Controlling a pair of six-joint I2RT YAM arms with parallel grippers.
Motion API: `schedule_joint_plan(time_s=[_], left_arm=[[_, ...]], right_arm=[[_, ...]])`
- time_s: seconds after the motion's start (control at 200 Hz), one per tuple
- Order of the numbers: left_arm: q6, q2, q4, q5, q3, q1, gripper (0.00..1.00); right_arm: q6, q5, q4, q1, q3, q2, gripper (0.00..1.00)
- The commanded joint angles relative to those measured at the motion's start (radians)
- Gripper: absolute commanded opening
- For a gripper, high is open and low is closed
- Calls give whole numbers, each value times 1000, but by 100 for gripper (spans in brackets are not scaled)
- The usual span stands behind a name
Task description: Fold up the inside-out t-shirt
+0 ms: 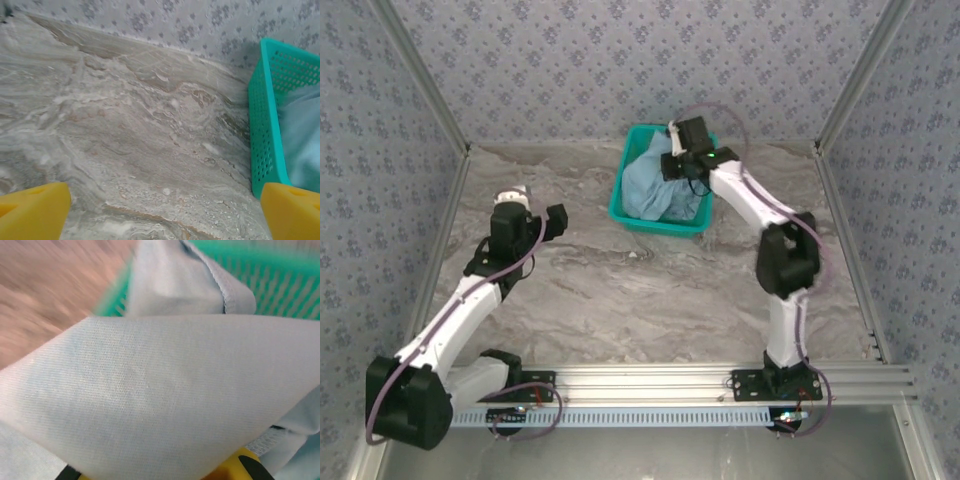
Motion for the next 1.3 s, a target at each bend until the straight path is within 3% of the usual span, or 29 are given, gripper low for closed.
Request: schedule_joint_plan(time_s=[0.0,0.18,0.265,0.49,0.535,0.585,0.615,0.655,0.69,0.744,0.879,0.964,1.054,1.134,1.294], left_arm=[[-62,-114,-28,-122,-53,20,98],[-168,-282,-75,-194,-109,136,98],[-172,-350,-120,-255,-105,149,98],[-179,-484,-273,-456,-42,151,98],[-172,-496,-266,-451,-42,150,98],[-168,-490,-250,-417,-39,151,98],[-169,-475,-241,-388,-37,150,98],[-164,-446,-228,-329,-32,151,98],[-157,-411,-215,-263,-25,150,97],[-153,-345,-193,-148,-14,149,97],[-140,-143,-64,89,-13,95,97],[-76,1,-41,77,35,1,98],[-31,151,-111,52,114,-57,98],[-34,216,-133,-1,122,-71,98],[-38,207,-82,-13,86,-76,98]], right_arm=[[-34,-72,237,133,-58,-242,0],[-43,-54,215,308,-60,-278,0],[-22,-50,203,334,-45,-225,0],[43,-208,150,363,53,5,4],[29,-252,69,366,128,74,11],[-17,-243,-63,370,219,136,28],[-54,-232,-118,373,241,147,42],[-92,-183,-156,370,227,133,67],[-106,-138,-152,357,178,91,76],[-102,-115,-112,314,62,4,82],[-32,-31,11,160,-244,-243,85],[7,117,-5,47,-343,-308,86],[22,270,-52,-59,-365,-278,87],[42,279,-55,-122,-352,-200,88],[86,216,-68,-137,-223,15,87]])
